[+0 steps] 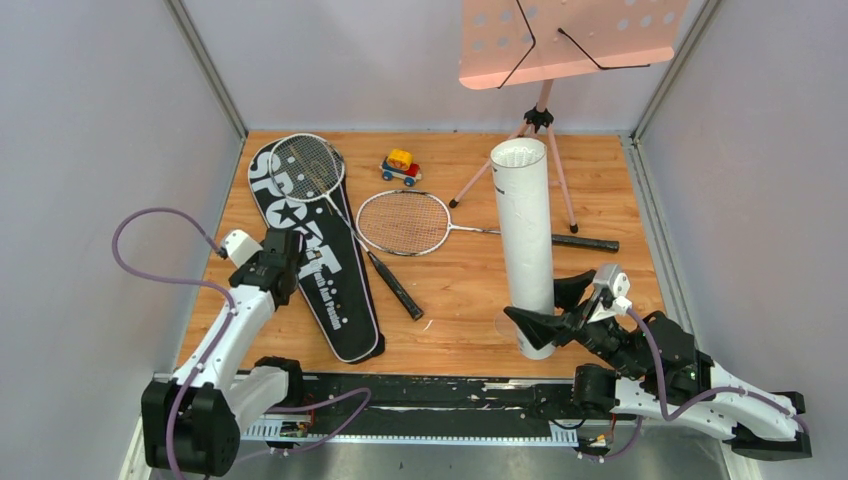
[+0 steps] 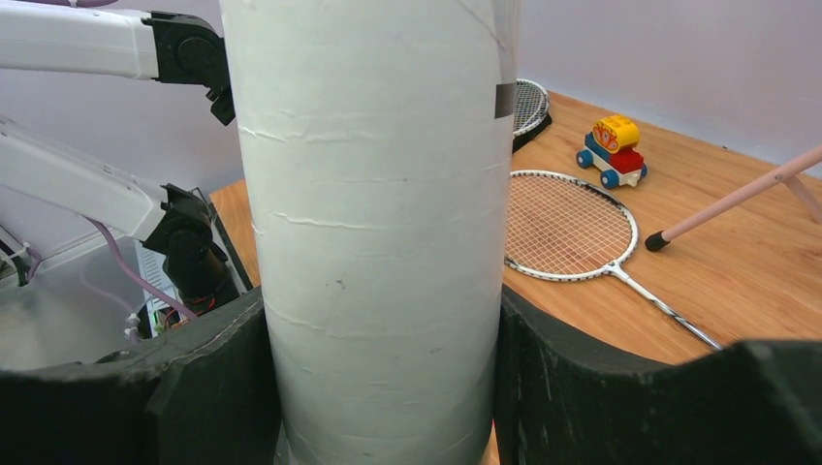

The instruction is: Pack up the badminton gear

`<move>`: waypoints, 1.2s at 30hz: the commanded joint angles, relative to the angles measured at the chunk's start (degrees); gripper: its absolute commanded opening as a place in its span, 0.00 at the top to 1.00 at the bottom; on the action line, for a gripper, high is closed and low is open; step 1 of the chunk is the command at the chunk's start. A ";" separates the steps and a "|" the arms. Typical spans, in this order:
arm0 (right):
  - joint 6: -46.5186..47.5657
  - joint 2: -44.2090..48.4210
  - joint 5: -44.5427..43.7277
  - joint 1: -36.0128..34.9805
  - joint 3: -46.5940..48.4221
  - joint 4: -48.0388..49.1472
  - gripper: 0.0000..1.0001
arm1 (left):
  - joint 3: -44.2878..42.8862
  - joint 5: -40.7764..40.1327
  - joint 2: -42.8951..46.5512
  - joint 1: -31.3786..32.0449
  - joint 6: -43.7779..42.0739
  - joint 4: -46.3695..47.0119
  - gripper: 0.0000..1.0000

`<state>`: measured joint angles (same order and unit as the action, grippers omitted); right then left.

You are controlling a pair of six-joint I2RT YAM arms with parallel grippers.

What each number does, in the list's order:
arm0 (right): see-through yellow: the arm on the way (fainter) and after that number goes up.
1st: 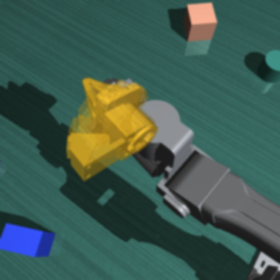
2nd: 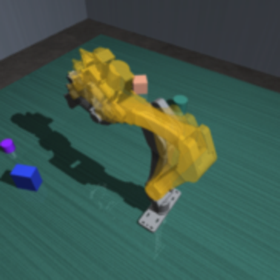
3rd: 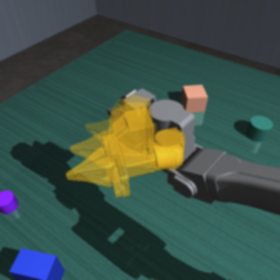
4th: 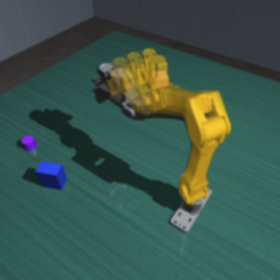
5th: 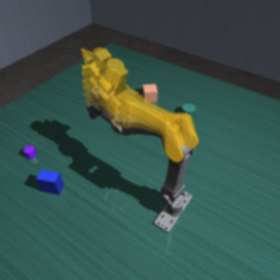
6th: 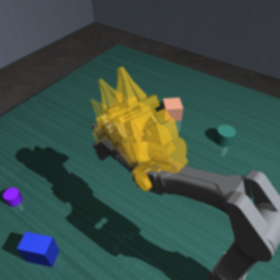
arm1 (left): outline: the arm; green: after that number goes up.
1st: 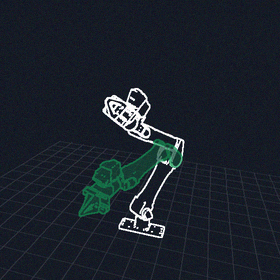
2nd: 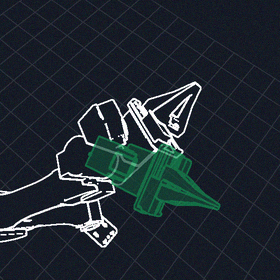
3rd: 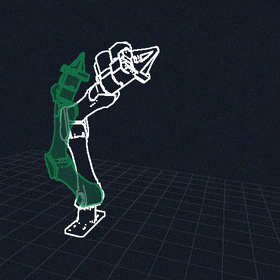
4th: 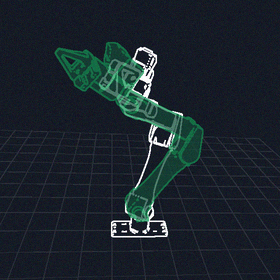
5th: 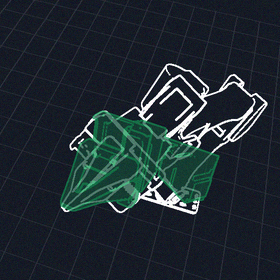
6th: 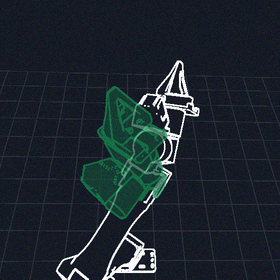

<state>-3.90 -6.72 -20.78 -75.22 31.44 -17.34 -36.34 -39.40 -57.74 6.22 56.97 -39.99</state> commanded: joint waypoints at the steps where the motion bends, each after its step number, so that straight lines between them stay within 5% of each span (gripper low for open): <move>1: 0.47 0.05 1.95 -0.28 1.25 2.59 0.77 | -0.38 0.80 4.10 -0.41 10.13 3.22 0.33; 14: 0.46 0.14 2.85 -0.28 1.16 2.32 0.77 | 4.07 -0.69 2.37 -1.22 20.98 11.65 0.40; 28: 0.09 -0.40 3.25 -0.28 0.89 1.77 0.77 | 9.71 -0.56 -5.26 -9.03 22.18 23.11 0.47; 31: -0.26 -1.64 3.88 -0.28 1.30 1.74 0.77 | 9.68 -0.58 -5.24 -9.65 21.01 24.75 0.59; 36: -2.17 -3.55 4.99 -0.28 1.60 1.33 0.77 | 9.60 -0.97 -2.80 -9.82 20.21 21.37 0.98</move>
<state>-4.10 -9.17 -17.41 -75.20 31.44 -17.43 -26.17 -37.76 -62.96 -3.07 77.54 -18.65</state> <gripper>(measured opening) 0.645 0.117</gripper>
